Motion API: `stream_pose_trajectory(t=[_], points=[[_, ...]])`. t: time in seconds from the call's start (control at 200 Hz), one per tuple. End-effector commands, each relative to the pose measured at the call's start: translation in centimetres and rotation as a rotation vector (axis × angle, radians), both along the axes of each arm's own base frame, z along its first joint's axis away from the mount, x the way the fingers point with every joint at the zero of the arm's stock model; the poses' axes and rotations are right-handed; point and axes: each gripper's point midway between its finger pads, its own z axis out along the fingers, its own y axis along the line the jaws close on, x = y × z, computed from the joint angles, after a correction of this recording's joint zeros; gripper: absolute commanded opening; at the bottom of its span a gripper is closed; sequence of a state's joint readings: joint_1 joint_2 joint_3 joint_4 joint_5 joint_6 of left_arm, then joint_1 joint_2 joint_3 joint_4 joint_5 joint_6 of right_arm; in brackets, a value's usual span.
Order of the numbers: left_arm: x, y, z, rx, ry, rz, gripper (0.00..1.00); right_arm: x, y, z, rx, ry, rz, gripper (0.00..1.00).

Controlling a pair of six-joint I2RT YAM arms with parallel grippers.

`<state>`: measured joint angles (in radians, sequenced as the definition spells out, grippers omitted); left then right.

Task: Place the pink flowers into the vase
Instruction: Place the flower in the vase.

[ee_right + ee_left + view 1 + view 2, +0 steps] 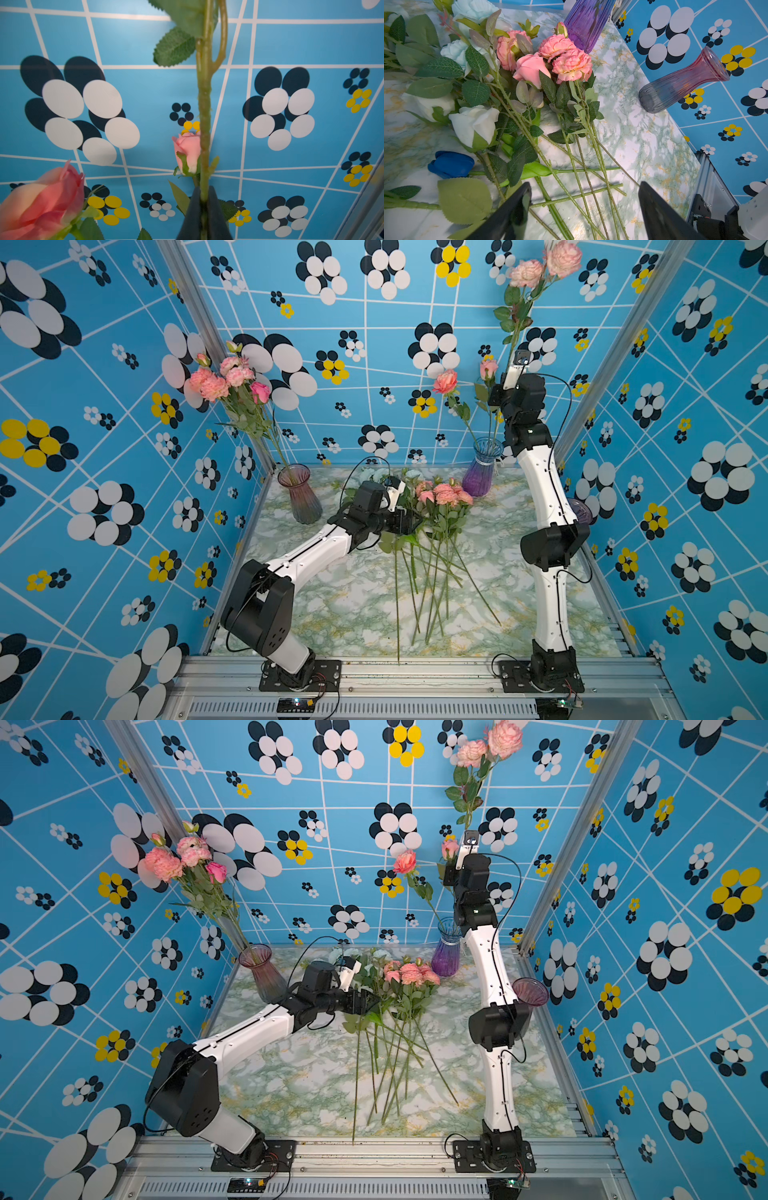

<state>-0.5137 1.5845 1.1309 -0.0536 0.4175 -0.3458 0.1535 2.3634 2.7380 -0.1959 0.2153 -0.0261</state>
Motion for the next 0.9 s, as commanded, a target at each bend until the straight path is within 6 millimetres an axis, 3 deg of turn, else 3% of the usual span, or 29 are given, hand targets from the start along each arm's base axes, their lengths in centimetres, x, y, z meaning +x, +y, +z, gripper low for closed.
stream_pose_trajectory(t=[0.0,0.04,0.365,0.575,0.75,0.76,0.785,0.899], points=[[0.1,-0.3,0.0,0.024,-0.012,-0.007,0.95,0.5,-0.1,-0.4,0.030,-0.017,0.016,0.00],[0.1,-0.3,-0.2,0.032,-0.012,-0.007,1.00,0.9,-0.1,-1.3,0.038,0.000,0.016,0.00],[0.0,-0.8,-0.7,0.049,0.003,-0.022,1.00,1.6,-0.1,-9.3,0.056,0.182,0.008,0.00],[-0.4,-1.1,-0.7,0.054,0.006,-0.030,1.00,0.9,-0.5,-12.2,0.060,0.274,-0.014,0.01],[-0.8,-1.5,-0.6,0.058,0.008,-0.040,1.00,-0.2,-0.7,-12.4,0.065,0.286,-0.017,0.19],[-0.8,-1.6,-0.5,0.058,0.008,-0.040,0.99,-0.7,-0.8,-11.1,0.069,0.265,-0.016,0.20],[-0.8,-1.6,-0.5,0.058,0.006,-0.041,0.99,-1.2,-0.8,-10.3,0.073,0.253,-0.015,0.23],[-1.0,-1.9,-0.3,0.057,0.003,-0.044,1.00,-2.7,-1.0,-8.9,0.074,0.236,-0.012,0.34]])
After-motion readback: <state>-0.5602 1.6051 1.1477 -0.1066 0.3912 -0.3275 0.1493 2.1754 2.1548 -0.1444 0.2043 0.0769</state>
